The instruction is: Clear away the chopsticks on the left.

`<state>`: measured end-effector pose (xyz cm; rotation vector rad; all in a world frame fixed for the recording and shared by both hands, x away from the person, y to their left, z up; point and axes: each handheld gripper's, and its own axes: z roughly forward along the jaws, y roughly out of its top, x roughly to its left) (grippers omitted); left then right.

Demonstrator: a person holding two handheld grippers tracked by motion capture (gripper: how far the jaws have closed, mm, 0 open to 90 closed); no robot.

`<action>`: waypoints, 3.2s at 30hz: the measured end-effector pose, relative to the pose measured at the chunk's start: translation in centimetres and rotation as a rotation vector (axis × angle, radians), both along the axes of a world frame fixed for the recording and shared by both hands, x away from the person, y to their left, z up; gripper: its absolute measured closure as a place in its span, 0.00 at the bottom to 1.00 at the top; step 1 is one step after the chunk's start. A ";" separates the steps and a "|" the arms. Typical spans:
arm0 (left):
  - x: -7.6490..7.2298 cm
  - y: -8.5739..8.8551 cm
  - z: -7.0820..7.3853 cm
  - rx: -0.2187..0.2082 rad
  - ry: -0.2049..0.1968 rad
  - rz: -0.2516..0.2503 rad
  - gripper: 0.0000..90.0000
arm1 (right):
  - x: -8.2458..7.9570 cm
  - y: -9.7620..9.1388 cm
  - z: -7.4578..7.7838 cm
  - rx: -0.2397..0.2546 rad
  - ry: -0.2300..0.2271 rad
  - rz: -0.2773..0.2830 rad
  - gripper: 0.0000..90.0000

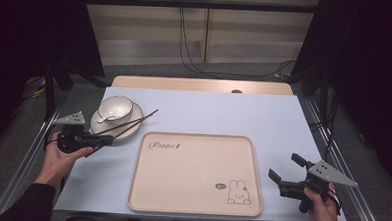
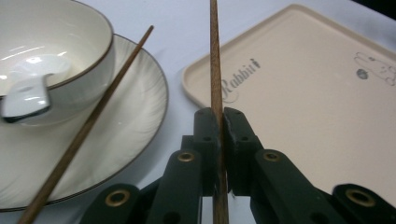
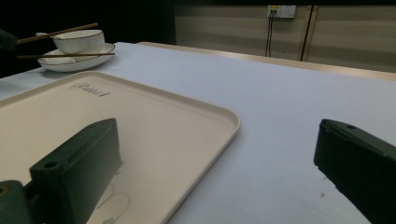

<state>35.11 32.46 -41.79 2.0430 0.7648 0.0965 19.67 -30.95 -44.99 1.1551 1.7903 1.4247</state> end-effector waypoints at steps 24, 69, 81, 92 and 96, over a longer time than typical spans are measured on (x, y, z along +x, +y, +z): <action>-6.3 -5.1 -0.3 -0.049 0.073 0.065 0.94 | 0.0 0.2 0.0 0.008 0.004 -0.006 0.00; -8.9 -12.3 -4.2 0.144 0.246 0.413 0.94 | 0.0 0.4 0.0 0.006 0.003 0.002 0.00; -9.0 -12.7 -4.6 0.133 0.254 0.432 0.90 | 0.0 0.4 0.0 0.006 0.005 0.004 0.00; -8.9 -12.6 -4.5 0.112 0.262 0.411 0.79 | 0.0 0.4 0.0 0.003 0.000 0.001 0.01; -8.9 -12.5 -4.1 0.066 0.197 0.377 0.63 | 0.0 0.3 0.1 0.008 -0.009 -0.001 0.01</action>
